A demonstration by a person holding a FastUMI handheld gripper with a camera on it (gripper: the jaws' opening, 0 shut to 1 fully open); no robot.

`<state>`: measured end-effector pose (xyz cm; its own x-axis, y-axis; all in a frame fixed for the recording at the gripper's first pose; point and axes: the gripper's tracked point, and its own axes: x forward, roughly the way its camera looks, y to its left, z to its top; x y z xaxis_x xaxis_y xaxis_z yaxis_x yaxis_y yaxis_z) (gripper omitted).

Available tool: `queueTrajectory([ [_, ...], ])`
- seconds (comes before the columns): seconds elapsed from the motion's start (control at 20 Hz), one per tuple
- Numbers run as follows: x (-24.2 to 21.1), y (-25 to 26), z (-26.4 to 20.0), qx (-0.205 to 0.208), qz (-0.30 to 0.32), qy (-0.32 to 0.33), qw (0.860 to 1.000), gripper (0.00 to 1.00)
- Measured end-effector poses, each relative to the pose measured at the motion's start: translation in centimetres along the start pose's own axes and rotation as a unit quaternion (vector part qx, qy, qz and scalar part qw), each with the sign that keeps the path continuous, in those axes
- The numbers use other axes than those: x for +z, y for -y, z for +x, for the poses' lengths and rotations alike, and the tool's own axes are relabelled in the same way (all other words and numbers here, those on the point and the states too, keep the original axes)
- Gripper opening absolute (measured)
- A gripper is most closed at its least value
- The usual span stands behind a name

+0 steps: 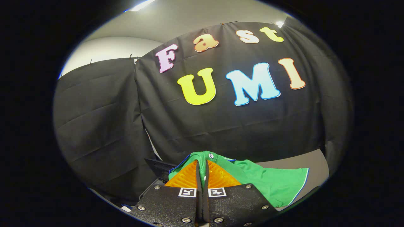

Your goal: Put the clothes into the washing machine and then close the washing machine lid.

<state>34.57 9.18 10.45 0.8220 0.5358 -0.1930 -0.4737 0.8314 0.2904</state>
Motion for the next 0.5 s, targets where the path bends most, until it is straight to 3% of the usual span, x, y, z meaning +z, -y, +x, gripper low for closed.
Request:
queueTrajectory([
  [0.5, 0.0, -9.8, 2.8, 0.058, -0.006, -0.002, 0.998, 0.00],
])
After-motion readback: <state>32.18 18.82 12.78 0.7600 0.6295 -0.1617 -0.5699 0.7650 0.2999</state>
